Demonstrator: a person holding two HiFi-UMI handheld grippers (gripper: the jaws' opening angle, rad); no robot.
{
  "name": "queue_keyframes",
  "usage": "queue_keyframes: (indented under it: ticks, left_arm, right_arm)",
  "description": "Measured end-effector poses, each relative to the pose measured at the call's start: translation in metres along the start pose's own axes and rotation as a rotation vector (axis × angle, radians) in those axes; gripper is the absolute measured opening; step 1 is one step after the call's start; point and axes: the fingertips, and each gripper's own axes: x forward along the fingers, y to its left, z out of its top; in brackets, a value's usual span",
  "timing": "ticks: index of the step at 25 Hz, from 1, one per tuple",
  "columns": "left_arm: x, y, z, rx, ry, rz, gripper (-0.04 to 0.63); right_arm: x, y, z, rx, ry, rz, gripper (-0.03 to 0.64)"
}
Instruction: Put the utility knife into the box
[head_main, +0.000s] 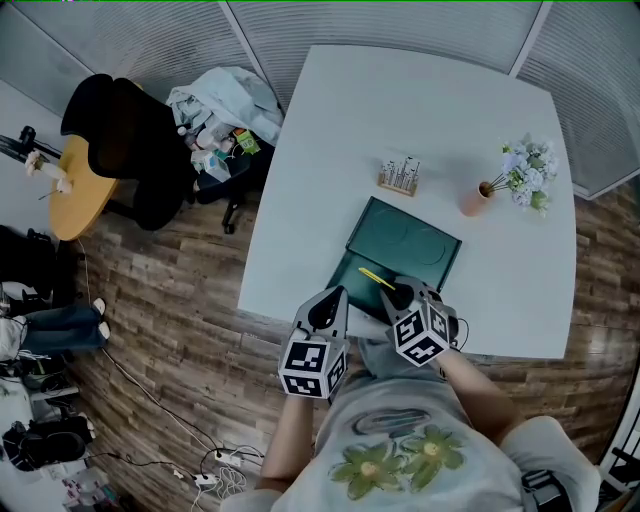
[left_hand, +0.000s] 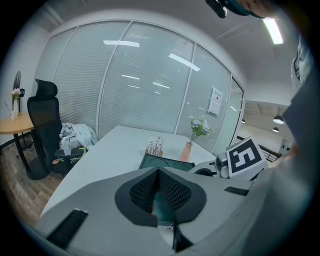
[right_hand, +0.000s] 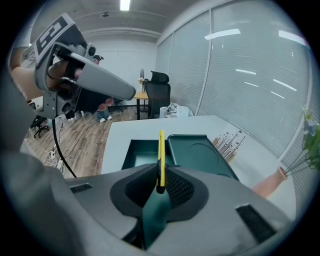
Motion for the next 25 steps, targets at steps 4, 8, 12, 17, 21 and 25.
queue_keyframes:
  ticks: [4, 8, 12, 17, 21, 25]
  left_arm:
    - [0.002, 0.003, -0.003, -0.005, 0.009, 0.002, 0.000]
    - [0.002, 0.005, -0.007, -0.008, 0.020, 0.005, 0.000]
    - [0.003, 0.007, -0.008, -0.007, 0.024, 0.004, 0.000]
    - [0.002, 0.011, -0.009, -0.011, 0.028, 0.009, 0.000]
    - [0.002, 0.013, -0.011, -0.015, 0.030, 0.011, 0.000]
    - [0.001, 0.015, -0.014, -0.018, 0.033, 0.014, 0.000]
  right_arm:
    - [0.007, 0.002, -0.004, -0.006, 0.021, 0.015, 0.057]
    - [0.012, 0.006, -0.010, -0.010, 0.047, 0.031, 0.058]
    - [0.017, 0.009, -0.015, -0.012, 0.068, 0.041, 0.058]
    - [0.023, 0.012, -0.019, -0.018, 0.091, 0.052, 0.058]
    - [0.028, 0.015, -0.024, -0.021, 0.109, 0.062, 0.058]
    - [0.032, 0.018, -0.029, -0.026, 0.130, 0.072, 0.058]
